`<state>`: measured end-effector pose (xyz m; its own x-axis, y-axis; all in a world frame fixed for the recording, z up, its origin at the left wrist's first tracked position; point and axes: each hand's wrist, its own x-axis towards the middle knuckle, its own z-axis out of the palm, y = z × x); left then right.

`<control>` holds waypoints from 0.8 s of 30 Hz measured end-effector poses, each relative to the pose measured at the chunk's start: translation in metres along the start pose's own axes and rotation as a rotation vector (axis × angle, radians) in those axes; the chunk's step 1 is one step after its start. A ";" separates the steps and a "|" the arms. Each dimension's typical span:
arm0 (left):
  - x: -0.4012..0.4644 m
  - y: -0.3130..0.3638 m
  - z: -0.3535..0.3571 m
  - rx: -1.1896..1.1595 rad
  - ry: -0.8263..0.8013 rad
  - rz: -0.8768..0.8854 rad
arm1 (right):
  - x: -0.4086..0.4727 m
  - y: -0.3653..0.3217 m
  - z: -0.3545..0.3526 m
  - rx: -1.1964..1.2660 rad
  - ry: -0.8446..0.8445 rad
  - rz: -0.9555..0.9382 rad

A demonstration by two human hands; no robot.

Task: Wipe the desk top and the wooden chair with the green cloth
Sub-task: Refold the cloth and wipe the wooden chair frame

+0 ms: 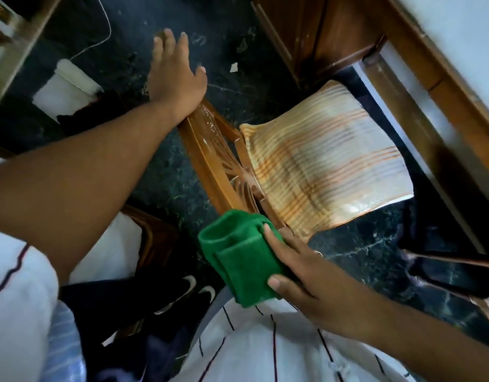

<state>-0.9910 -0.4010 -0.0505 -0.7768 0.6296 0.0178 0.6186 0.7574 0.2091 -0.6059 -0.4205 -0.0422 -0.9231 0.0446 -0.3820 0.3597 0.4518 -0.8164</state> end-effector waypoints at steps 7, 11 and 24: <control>0.000 -0.001 -0.004 -0.026 -0.074 0.032 | 0.082 -0.021 -0.007 0.008 0.127 0.082; 0.029 -0.018 -0.010 -0.146 -0.119 0.102 | 0.167 -0.050 -0.032 0.139 0.238 0.153; 0.120 -0.034 -0.006 -0.086 -0.233 0.262 | 0.169 -0.051 -0.040 0.111 0.162 0.159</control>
<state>-1.1058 -0.3518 -0.0497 -0.5391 0.8306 -0.1396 0.7733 0.5538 0.3087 -0.7854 -0.4009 -0.0476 -0.8600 0.2541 -0.4425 0.5070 0.3277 -0.7972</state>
